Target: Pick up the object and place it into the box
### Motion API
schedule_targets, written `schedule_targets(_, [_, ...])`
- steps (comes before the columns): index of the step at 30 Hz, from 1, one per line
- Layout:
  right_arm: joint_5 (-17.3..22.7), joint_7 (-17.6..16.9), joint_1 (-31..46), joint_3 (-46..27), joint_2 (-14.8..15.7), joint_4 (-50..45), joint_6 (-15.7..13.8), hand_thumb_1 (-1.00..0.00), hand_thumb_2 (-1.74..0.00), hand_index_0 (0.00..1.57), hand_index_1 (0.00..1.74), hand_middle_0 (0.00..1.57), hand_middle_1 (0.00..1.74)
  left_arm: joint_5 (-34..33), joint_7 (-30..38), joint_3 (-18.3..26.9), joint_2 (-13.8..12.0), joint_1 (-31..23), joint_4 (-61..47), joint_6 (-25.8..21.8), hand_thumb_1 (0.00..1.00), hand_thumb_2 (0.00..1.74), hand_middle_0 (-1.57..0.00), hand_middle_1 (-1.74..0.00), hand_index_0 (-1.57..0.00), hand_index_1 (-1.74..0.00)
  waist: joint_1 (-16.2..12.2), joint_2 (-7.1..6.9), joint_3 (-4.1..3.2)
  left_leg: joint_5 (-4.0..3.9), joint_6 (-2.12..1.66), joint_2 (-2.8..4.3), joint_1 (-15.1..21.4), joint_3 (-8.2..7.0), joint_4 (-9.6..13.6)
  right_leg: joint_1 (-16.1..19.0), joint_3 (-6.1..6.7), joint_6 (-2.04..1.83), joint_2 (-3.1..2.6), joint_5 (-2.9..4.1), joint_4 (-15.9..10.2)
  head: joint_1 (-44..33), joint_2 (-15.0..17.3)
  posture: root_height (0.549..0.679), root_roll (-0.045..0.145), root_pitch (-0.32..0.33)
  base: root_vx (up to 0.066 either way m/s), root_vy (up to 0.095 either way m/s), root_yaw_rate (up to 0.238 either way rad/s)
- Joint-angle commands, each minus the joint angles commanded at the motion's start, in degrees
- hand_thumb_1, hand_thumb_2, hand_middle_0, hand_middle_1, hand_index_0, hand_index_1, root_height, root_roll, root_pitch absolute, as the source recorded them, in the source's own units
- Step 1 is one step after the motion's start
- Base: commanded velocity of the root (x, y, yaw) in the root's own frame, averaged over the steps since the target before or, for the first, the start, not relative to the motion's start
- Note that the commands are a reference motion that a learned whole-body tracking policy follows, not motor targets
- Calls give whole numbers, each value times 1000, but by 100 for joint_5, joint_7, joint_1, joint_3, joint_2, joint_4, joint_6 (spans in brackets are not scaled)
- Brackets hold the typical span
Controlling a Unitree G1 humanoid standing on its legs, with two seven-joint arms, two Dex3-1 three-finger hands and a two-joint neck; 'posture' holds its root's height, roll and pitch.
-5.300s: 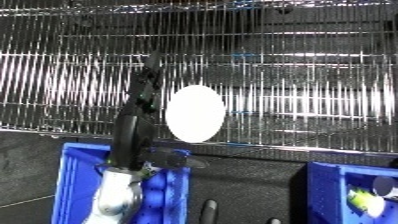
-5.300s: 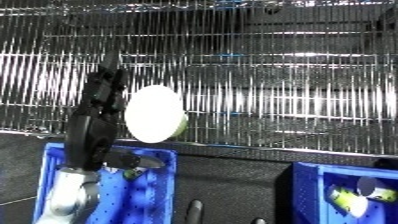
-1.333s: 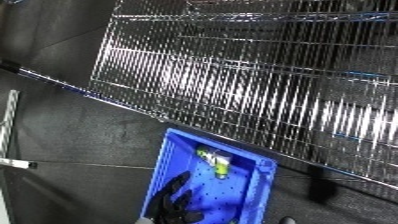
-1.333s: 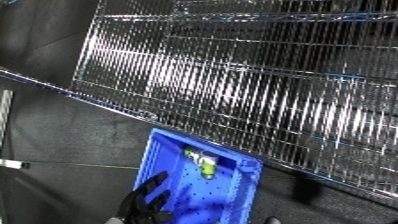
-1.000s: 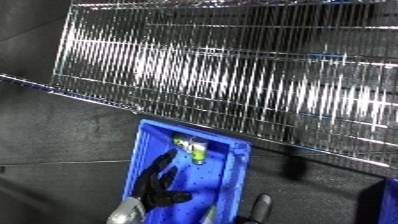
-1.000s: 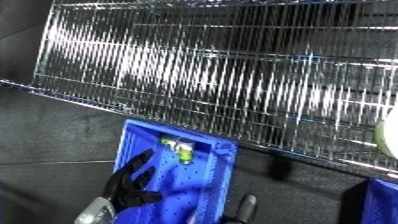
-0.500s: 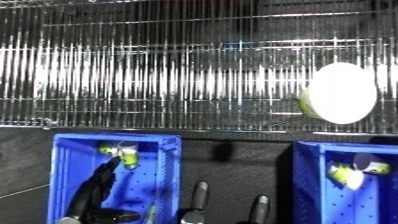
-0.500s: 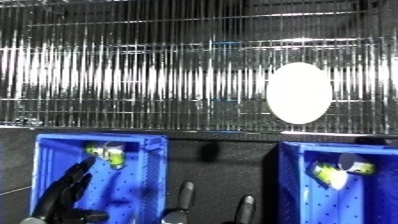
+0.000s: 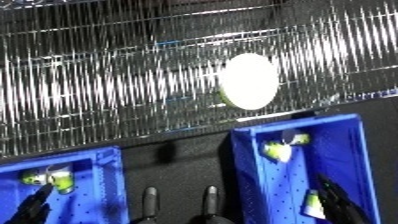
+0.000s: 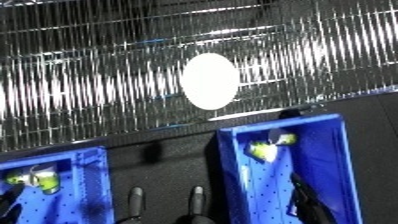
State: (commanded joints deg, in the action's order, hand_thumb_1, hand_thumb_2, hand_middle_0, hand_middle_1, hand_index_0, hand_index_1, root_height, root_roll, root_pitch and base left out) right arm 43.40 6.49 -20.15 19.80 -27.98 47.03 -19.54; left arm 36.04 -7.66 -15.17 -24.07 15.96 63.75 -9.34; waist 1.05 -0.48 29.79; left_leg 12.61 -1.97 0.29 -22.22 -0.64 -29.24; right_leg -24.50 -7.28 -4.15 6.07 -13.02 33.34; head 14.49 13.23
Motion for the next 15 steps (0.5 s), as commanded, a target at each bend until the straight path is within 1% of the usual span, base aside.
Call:
schedule_targets(3, [-417,-550,303,2,-244,-1312,-219,0,0,0,0,0,0,-76,142,2,-1,-189,-217,-85,0,0,0,0,0,0,-118,-24,0,19,7,22,-9,-47,-16,-36,48,1,-19,4,-2,-248,-101,652,34,81,-4,17,-180])
schedule_targets(5, [-717,-886,509,-102,-381,-2053,-466,0,0,0,0,0,0,-97,201,30,4,-291,-279,-181,0,0,0,0,0,0,-208,-38,0,31,16,38,-21,-83,-31,-71,87,1,-40,-4,13,-398,-146,652,35,85,-6,39,-192])
schedule_targets(7, [-1033,-1114,685,-256,-456,-2635,-772,0,0,0,0,0,0,-88,232,78,25,-356,-270,-286,0,0,0,0,0,0,-299,-45,0,43,26,53,-34,-121,-44,-107,126,-5,-62,-16,29,-571,-204,651,35,88,-3,51,-176])
schedule_targets(9, [-1332,-1264,809,-395,-525,-3118,-1045,0,0,0,0,0,0,-73,237,132,47,-387,-218,-378,0,0,0,0,0,0,-378,-49,0,54,32,66,-42,-159,-48,-133,160,-16,-81,-27,33,-683,-241,651,35,92,2,47,-134])
schedule_targets(11, [-1556,-1364,873,-503,-611,-3528,-1228,0,0,0,0,0,0,-54,228,174,61,-394,-150,-433,0,0,0,0,0,0,-434,-52,0,62,31,80,-47,-192,-46,-149,183,-27,-92,-35,28,-746,-272,651,36,95,4,32,-84])
schedule_targets(13, [-1713,-1412,855,-592,-717,-3860,-1289,0,0,0,0,0,0,-37,193,215,66,-389,-51,-464,0,0,0,0,0,0,-462,-56,0,70,21,94,-54,-216,-49,-156,191,-38,-94,-42,22,-771,-307,651,36,97,9,13,-43])
schedule_targets(15, [-1805,-1401,769,-657,-837,-4149,-1214,0,0,0,0,0,0,-34,137,252,59,-377,61,-481,0,0,0,0,0,0,-469,-62,0,70,7,108,-58,-233,-43,-154,189,-47,-92,-44,5,-787,-344,651,36,99,19,-1,-19])
